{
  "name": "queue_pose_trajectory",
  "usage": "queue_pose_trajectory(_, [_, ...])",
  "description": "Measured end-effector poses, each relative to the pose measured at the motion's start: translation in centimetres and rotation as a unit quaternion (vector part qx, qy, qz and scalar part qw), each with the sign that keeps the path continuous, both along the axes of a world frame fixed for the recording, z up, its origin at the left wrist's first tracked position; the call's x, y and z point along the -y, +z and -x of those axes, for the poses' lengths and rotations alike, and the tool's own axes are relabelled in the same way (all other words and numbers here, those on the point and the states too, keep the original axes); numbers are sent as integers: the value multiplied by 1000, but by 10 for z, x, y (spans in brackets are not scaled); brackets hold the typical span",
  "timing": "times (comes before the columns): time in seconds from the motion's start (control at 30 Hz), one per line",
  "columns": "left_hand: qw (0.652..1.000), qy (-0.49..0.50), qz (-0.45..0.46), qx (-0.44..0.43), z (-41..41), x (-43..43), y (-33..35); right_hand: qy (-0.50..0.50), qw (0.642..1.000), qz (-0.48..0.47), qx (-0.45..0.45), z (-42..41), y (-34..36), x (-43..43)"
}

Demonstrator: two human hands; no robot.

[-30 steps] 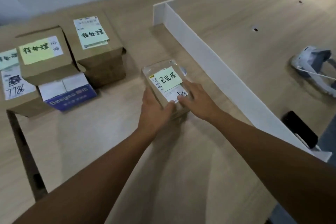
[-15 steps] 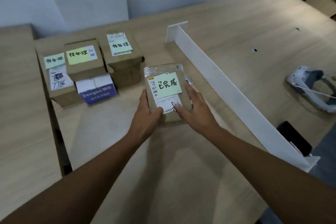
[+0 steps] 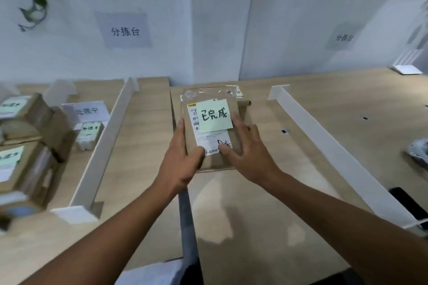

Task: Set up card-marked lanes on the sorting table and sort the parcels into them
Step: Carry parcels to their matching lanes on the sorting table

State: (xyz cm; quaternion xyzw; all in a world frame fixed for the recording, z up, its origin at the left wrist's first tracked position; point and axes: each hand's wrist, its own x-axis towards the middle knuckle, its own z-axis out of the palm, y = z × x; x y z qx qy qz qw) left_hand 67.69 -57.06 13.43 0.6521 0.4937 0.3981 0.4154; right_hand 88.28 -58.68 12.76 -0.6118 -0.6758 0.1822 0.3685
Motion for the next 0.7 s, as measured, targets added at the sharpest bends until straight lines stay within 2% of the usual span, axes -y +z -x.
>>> queue_pose_trajectory(0.07, [999,32,12,-16,45,21,11,26,1000,1,0,43,8,9])
queue_pose_trajectory(0.3, [992,123,-14,17,213,83,39,126,991,-29,13,218,27,22])
queue_pose_trajectory(0.43, [981,191,-10,26,331,110,44,198,978,-57,18,346,37,26])
queue_pose_trajectory(0.7, [955,297,-25,-5,599,161,47,301,953,-26,-40,637,35,37])
